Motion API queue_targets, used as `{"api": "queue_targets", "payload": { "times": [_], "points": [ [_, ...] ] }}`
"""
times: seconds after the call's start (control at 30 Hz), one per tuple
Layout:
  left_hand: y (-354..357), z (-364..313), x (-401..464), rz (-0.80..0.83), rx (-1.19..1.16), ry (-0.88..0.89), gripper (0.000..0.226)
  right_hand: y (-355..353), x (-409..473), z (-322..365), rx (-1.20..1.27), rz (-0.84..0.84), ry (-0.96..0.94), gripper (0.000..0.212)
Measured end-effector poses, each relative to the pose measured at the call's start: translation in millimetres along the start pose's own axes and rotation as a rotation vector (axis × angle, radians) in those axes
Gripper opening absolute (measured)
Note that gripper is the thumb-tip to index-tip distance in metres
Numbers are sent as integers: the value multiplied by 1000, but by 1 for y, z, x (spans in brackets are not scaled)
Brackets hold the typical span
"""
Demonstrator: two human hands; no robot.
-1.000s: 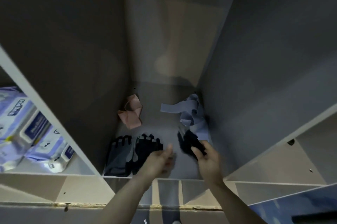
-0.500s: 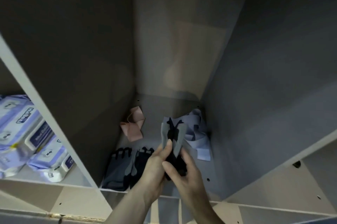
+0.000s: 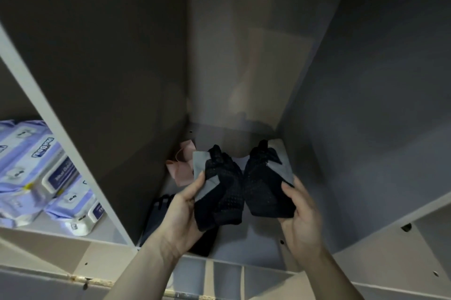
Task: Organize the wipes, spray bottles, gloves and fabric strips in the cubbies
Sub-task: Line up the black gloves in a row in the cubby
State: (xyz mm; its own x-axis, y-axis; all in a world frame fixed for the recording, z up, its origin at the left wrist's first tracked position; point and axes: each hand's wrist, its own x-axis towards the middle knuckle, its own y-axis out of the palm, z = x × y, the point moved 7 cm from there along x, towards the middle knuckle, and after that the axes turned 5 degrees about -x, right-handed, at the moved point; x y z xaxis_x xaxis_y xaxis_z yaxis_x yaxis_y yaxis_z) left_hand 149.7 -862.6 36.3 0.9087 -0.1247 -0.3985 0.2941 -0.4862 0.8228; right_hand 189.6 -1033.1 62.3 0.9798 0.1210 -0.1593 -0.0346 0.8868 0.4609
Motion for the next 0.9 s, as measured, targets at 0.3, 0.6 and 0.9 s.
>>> {"api": "queue_targets", "payload": {
  "times": [0.3,0.6,0.9],
  "points": [
    [12,-5,-5,24,-8,86,50,19,-10,9,-561,-94,-235,37],
    [33,11,-1,34,72,201,49,66,-32,-22,-827,131,-426,44],
    [11,12,1,-3,130,181,38,74,-33,-49,-1222,376,-423,60]
  ]
}}
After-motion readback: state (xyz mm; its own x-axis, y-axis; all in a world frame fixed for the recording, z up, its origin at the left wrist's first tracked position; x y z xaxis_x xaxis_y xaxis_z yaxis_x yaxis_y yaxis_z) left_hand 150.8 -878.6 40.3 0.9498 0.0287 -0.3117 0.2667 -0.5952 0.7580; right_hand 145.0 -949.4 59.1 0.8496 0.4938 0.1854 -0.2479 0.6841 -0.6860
